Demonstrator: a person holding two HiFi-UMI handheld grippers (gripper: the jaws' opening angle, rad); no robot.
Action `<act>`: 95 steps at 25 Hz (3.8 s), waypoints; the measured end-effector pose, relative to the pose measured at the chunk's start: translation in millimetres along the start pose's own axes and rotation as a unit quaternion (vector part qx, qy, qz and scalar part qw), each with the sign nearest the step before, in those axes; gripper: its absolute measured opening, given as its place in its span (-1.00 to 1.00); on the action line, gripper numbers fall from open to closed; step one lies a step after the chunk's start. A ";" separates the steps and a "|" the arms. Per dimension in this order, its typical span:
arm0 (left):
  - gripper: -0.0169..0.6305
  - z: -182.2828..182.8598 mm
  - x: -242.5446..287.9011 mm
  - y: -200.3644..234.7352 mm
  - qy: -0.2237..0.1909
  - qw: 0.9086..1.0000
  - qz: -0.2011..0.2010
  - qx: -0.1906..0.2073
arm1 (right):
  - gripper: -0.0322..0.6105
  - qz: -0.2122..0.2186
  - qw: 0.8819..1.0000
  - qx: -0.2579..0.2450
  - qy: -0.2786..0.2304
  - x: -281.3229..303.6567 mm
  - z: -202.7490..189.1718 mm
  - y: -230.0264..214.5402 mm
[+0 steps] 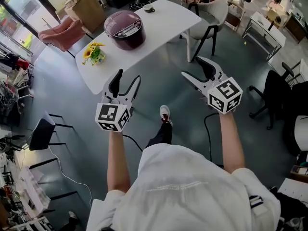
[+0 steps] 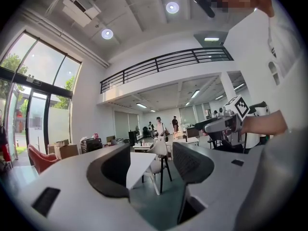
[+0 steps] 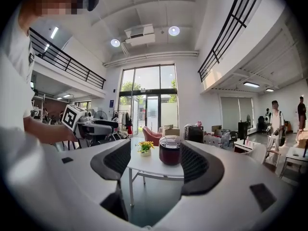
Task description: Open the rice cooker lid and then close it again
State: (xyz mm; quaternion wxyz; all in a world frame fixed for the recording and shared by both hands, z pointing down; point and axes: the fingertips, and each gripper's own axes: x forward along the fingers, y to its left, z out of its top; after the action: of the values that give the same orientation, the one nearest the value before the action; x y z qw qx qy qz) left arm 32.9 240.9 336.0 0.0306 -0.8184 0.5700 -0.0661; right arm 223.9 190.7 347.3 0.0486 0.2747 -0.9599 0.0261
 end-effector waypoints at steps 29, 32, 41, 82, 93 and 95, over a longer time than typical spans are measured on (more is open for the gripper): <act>-0.08 -73.9 256.5 225.2 0.058 0.996 0.051 -0.048 | -0.06 -0.013 0.996 -0.030 0.082 260.1 9.9 -212.6; -0.08 -81.3 270.7 245.8 0.065 0.995 0.059 -0.054 | -0.06 -0.008 0.995 -0.037 0.090 284.2 8.6 -224.4; -0.08 -90.3 294.1 283.0 0.090 0.990 0.090 -0.057 | -0.05 0.024 0.994 -0.046 0.101 340.3 -0.6 -239.3; -0.67 -179.3 352.5 276.9 0.428 0.900 0.024 0.079 | -0.12 0.316 0.930 0.012 0.184 461.6 -87.7 -223.3; -0.81 -194.4 359.6 286.3 0.466 0.875 -0.025 0.128 | -0.15 0.298 0.934 0.049 0.192 472.0 -96.8 -225.5; -0.82 -197.6 360.9 283.8 0.480 0.864 -0.046 0.148 | -0.15 0.294 0.934 0.052 0.193 473.0 -98.7 -227.8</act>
State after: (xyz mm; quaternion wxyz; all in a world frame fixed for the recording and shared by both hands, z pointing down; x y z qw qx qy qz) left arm -135.9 -191.1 522.4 -0.1290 -0.6967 0.4599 -0.5353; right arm -46.9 -243.1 501.7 0.2091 -0.0284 -0.9671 0.1418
